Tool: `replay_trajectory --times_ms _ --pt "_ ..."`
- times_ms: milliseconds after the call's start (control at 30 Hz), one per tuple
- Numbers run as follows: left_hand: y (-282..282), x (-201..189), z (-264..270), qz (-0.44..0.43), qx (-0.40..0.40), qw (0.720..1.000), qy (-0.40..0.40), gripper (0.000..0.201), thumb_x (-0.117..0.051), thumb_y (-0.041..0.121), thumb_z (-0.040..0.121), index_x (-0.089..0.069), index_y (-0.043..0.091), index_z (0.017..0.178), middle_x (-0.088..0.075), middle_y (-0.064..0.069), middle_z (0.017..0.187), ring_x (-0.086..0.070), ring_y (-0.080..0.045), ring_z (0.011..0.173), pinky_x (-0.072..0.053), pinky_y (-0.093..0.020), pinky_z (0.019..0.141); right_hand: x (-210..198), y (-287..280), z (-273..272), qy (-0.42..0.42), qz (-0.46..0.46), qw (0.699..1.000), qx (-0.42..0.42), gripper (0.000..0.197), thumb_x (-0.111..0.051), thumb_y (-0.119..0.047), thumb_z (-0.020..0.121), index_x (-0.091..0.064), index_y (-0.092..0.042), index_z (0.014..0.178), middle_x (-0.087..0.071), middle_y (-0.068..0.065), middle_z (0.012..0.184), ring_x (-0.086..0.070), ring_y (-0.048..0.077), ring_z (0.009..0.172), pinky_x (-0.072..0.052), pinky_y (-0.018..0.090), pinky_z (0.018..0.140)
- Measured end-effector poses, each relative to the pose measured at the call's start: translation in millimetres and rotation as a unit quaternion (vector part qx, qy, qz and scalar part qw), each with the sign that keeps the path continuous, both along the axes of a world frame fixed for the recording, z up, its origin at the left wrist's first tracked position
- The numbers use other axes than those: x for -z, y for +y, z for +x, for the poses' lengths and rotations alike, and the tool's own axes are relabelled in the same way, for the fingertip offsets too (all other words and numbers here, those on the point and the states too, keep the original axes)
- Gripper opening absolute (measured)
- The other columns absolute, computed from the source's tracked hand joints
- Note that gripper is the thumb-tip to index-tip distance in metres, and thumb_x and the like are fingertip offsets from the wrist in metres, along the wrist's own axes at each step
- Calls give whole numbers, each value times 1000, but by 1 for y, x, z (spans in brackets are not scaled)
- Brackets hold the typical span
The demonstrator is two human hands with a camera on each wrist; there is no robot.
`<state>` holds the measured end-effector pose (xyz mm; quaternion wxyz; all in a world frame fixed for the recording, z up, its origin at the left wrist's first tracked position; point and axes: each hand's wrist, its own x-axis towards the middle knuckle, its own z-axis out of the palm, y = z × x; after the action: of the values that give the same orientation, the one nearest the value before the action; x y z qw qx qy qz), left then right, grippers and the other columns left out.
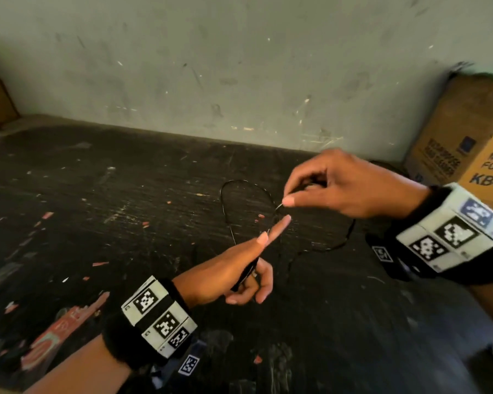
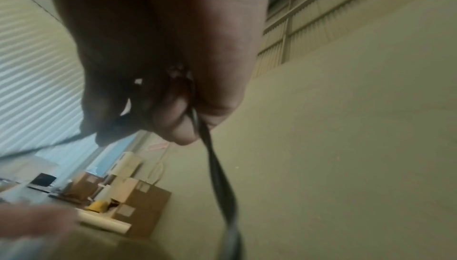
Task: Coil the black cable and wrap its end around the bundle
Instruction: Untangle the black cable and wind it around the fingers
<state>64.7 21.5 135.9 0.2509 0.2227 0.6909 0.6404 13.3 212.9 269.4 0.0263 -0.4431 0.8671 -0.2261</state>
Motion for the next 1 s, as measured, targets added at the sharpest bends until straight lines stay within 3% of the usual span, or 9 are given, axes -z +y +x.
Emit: replay_trajectory --times_ms 133,200,400,467,600,700,800,900,1000 --pt "0 -15 9 68 3 998 17 48 -38 47 93 -25 60 137 -55 -9 62 -35 -7 34 -27 -16 33 24 3 -20 -22 -43 999 16 25 -60 -34 86 -73 -18 102 -75 3 91 -70 21 83 -56 44 79" --pt "0 -23 8 115 0 993 24 48 -41 50 93 -25 59 138 -62 -12 70 -45 -8 34 -29 -16 30 53 1 -21 -57 -68 995 32 29 -55 -39 89 -71 -23 107 -73 15 88 -69 31 77 -56 52 73" --pt "-1 -45 -9 218 -71 973 -6 59 -36 48 88 -12 60 140 -66 -16 124 -73 -26 72 -60 -33 47 123 -27 15 -140 -113 982 51 17 -50 -5 95 -65 -2 102 -67 13 86 -65 15 76 -56 30 73" --pt "-1 -48 -15 223 -94 970 -21 61 -37 49 86 -12 60 140 -65 -12 128 -74 -28 79 -61 -34 51 128 -37 28 -149 -87 985 25 17 -47 -13 98 -61 -6 105 -61 5 78 -58 2 67 -50 16 66" --pt "-2 -45 -23 185 -151 971 3 65 -38 52 85 -9 59 142 -63 -8 131 -73 -31 87 -61 -37 55 115 -45 39 -235 -14 972 24 30 -48 -20 98 -53 -12 127 -59 -1 75 -54 -2 56 -45 8 52" --pt "-2 -37 -23 85 -165 980 73 68 -35 56 84 1 59 142 -58 -3 135 -72 -30 93 -61 -39 60 101 -43 44 -253 66 965 -8 29 -49 -20 98 -55 -10 125 -58 -5 70 -54 -5 51 -42 4 48" --pt "-4 -26 -15 -49 -137 982 119 61 -28 57 86 3 62 139 -69 8 105 -71 -24 67 -53 -25 47 75 -38 43 -178 61 982 -35 18 -52 -19 97 -66 -9 104 -63 -5 76 -62 -9 70 -48 9 65" --pt "-5 -14 -6 -56 -81 992 76 55 -21 61 89 -35 41 139 -59 -6 73 -42 -11 40 -33 -19 37 38 -27 29 -122 78 989 -25 15 -59 -22 93 -69 -12 95 -61 -11 72 -56 -8 60 -43 10 57" --pt "-4 -9 -1 -84 -24 996 25 65 -13 68 84 -60 23 91 -60 -2 72 -36 -7 36 -28 -18 39 3 -13 14 -98 70 993 -5 14 -67 -27 85 -73 -15 88 -65 -5 69 -53 -1 57 -41 15 55"
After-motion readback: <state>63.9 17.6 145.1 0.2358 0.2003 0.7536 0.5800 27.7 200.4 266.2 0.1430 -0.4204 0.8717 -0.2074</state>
